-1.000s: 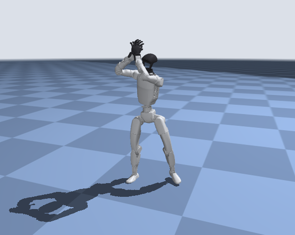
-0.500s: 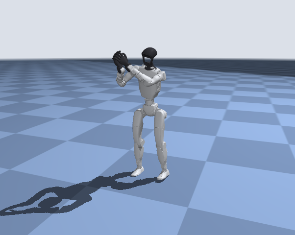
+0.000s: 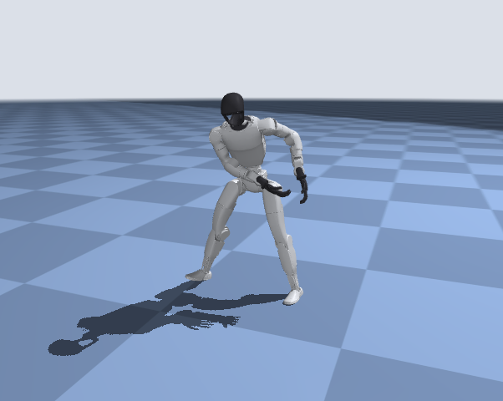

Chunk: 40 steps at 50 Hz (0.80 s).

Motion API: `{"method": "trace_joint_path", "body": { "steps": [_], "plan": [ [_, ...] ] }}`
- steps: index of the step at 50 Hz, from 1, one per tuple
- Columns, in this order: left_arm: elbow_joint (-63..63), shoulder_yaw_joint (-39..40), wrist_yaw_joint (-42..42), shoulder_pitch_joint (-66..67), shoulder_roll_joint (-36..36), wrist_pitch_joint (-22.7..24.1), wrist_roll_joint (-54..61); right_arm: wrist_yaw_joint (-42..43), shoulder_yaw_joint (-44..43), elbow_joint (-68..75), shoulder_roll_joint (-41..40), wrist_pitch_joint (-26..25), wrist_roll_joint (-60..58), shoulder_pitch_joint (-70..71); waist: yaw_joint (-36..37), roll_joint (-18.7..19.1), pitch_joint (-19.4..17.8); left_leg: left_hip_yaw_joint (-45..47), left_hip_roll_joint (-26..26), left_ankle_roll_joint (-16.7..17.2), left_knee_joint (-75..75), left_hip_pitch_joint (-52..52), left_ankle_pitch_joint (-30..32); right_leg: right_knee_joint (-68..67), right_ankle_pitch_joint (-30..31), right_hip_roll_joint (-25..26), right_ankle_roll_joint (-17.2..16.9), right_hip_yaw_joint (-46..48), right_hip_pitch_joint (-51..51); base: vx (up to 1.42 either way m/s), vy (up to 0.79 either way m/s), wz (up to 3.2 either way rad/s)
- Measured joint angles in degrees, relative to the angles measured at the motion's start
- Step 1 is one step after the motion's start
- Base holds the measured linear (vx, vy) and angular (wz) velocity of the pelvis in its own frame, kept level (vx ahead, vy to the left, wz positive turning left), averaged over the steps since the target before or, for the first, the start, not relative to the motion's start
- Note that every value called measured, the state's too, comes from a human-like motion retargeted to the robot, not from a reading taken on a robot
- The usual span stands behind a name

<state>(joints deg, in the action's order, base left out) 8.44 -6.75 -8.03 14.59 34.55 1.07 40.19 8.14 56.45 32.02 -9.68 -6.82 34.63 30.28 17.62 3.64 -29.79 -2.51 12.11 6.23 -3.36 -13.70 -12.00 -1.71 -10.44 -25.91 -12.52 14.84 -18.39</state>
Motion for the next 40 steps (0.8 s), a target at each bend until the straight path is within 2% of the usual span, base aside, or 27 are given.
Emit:
{"method": "trace_joint_path", "body": {
  "steps": [3,6,8,10,13,15,17,19,23,25,28,30,33,40],
  "plan": [
    [-1.87,7.65,1.11,2.88,2.72,0.44,-8.44,-2.20,-3.71,-8.62,5.63,1.91,-13.73,2.31,-0.84,-1.84,0.38,2.81,1.82,0.53,-1.90,1.16,-0.34,1.32,4.74,-1.00,-2.30,4.27,0.35,0.05,-0.59,-0.83],
    [-5.05,17.05,0.48,4.70,5.05,1.73,-18.42,-5.82,-9.64,-21.10,16.86,5.44,-26.44,4.77,-3.32,-3.16,1.57,4.75,4.84,0.36,-3.15,3.51,0.87,1.42,11.17,0.97,-2.48,6.40,1.30,0.11,-0.63,-0.76],
    [-7.73,22.56,-0.54,5.51,6.83,2.46,-22.97,-6.93,-14.26,-28.78,25.84,7.82,-30.31,5.62,-6.66,-4.34,2.94,6.80,5.35,-0.61,-3.77,5.36,2.75,0.25,11.60,1.04,-2.16,6.43,2.48,0.21,-0.50,-0.21],
    [-10.45,26.56,-1.97,5.77,9.67,3.16,-25.60,-6.27,-18.84,-34.14,34.66,9.53,-30.93,6.44,-10.36,-5.06,5.50,11.52,7.13,-0.77,-4.27,6.24,5.66,-1.59,9.15,2.58,-0.60,6.40,2.89,0.20,-0.52,-0.04],
    [-13.72,28.50,-3.91,4.43,17.08,4.34,-28.36,-4.62,-24.64,-36.38,47.64,10.42,-30.42,8.87,-15.61,-6.25,10.02,17.88,7.46,-0.72,-5.31,6.81,8.22,-3.33,5.73,4.28,0.46,7.28,3.96,0.19,-0.49,0.15],
    [-13.80,27.40,-2.40,2.09,22.78,3.28,-41.43,-4.64,-28.60,-36.28,54.28,12.39,-28.70,9.83,-19.16,-8.02,13.33,16.68,5.12,-1.17,-6.78,6.62,6.67,-3.54,4.22,4.51,-0.08,8.83,5.75,0.20,-0.41,0.36],
    [-14.81,25.75,-1.52,-1.31,28.32,2.08,-47.37,-4.88,-31.15,-35.80,62.71,12.70,-28.93,11.37,-21.29,-8.25,16.06,14.81,2.37,-1.00,-7.59,6.14,4.80,-3.14,3.68,5.14,-0.51,10.04,7.19,0.18,-0.34,0.35],
    [-15.80,24.77,-0.98,-4.87,33.55,1.26,-49.28,-5.43,-32.12,-35.68,71.42,12.75,-29.00,13.42,-22.83,-7.60,18.16,16.69,0.90,-1.09,-8.09,5.82,3.36,-2.78,3.16,6.14,-0.53,11.17,8.34,0.16,-0.29,0.31],
    [-16.74,24.60,-0.21,-10.41,41.48,0.20,-49.81,-6.47,-32.95,-35.91,84.69,12.82,-28.76,17.04,-25.08,-6.49,21.36,26.98,0.05,-2.25,-7.78,6.56,0.92,-2.82,1.85,8.22,-0.66,12.72,9.88,0.15,-0.26,0.18],
    [-16.88,25.33,0.09,-11.79,44.18,0.12,-48.99,-7.11,-33.71,-36.02,89.03,12.83,-28.72,18.16,-25.55,-6.14,22.79,29.70,-0.99,-2.17,-6.91,7.30,-0.97,-3.29,1.20,9.26,-0.95,12.73,10.33,0.14,-0.21,-0.11],
    [-17.01,27.12,0.87,-12.28,46.46,0.41,-47.32,-8.31,-35.57,-36.26,93.11,12.83,-28.65,18.44,-25.35,-5.50,24.91,27.96,-3.09,-1.60,-5.59,8.06,-3.79,-4.54,0.43,10.87,-1.61,11.93,10.84,0.15,-0.16,-0.31],
    [-17.26,28.61,1.77,-11.95,47.05,0.56,-45.92,-9.39,-37.04,-36.52,94.92,12.68,-28.62,17.75,-25.04,-5.09,26.41,26.46,-3.55,-2.40,-5.10,8.64,-4.34,-5.55,-0.04,11.68,-2.03,11.39,11.10,0.15,-0.12,-0.30],
    [-17.96,31.09,3.52,-10.64,47.13,0.59,-43.74,-11.18,-39.16,-37.11,96.76,12.29,-28.48,15.56,-24.64,-4.75,28.75,26.48,-2.56,-3.97,-4.89,10.20,-3.62,-6.49,-0.95,12.39,-2.09,11.05,11.84,0.15,-0.08,-0.17],
    [-19.44,35.87,8.06,-6.42,46.92,0.31,-40.43,-15.43,-43.43,-38.25,99.43,11.29,-29.39,9.41,-24.46,-4.11,33.80,26.00,-1.58,-2.46,-4.65,12.66,-5.03,-4.44,-2.91,13.47,-1.63,12.25,15.60,0.14,0.01,0.07]
  ]
}}
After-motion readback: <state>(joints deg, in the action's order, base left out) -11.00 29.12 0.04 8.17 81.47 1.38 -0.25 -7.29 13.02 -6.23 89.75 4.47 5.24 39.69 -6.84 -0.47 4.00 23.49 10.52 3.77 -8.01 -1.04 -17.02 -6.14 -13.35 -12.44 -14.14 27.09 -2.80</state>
